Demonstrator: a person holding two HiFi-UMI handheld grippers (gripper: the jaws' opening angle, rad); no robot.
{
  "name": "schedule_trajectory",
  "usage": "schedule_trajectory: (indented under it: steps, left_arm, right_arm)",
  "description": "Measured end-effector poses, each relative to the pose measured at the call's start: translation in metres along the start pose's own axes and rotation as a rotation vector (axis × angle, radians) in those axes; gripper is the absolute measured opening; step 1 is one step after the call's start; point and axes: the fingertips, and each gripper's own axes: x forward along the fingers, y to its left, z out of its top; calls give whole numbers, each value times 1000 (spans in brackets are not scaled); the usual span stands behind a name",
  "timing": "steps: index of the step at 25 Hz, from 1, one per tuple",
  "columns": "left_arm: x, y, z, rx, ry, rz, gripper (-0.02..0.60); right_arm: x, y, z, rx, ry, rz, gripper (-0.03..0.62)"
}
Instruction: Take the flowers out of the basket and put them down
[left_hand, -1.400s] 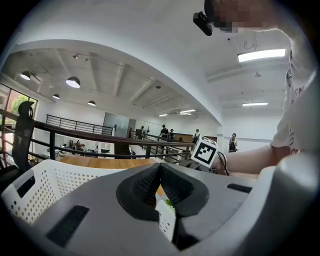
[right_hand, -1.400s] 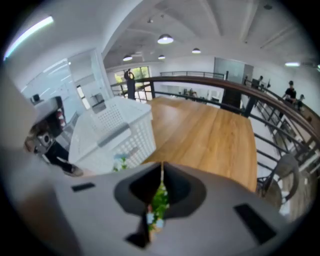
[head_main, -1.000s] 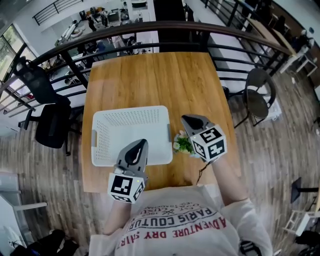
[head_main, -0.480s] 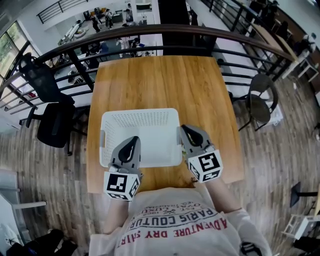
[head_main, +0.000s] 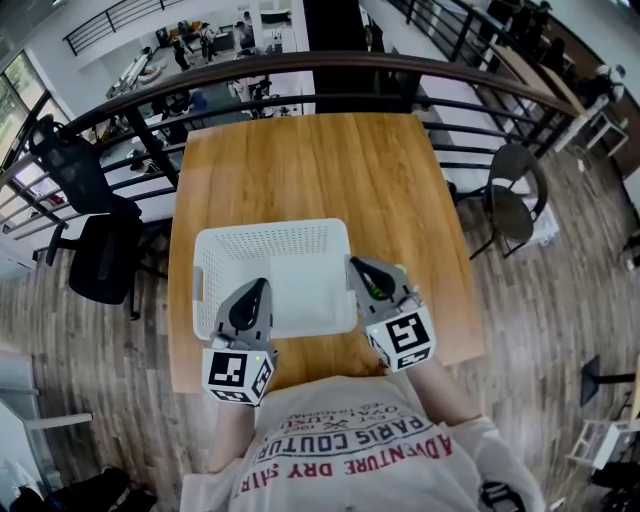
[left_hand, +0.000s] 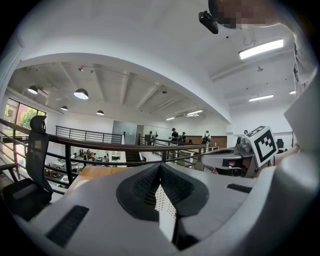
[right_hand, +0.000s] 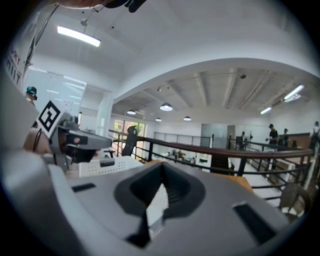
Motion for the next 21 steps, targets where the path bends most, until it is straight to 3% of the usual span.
schedule_trajectory:
  steps: [12,21]
  left_arm:
    - [4,-18,3,59,15,-18,26]
    - [5,-17,8,55,15,-20,26]
  right_arm:
    - [-5,4,2,-23,-10,28,28]
    - [-6,-1,9,-28,-13,20,28]
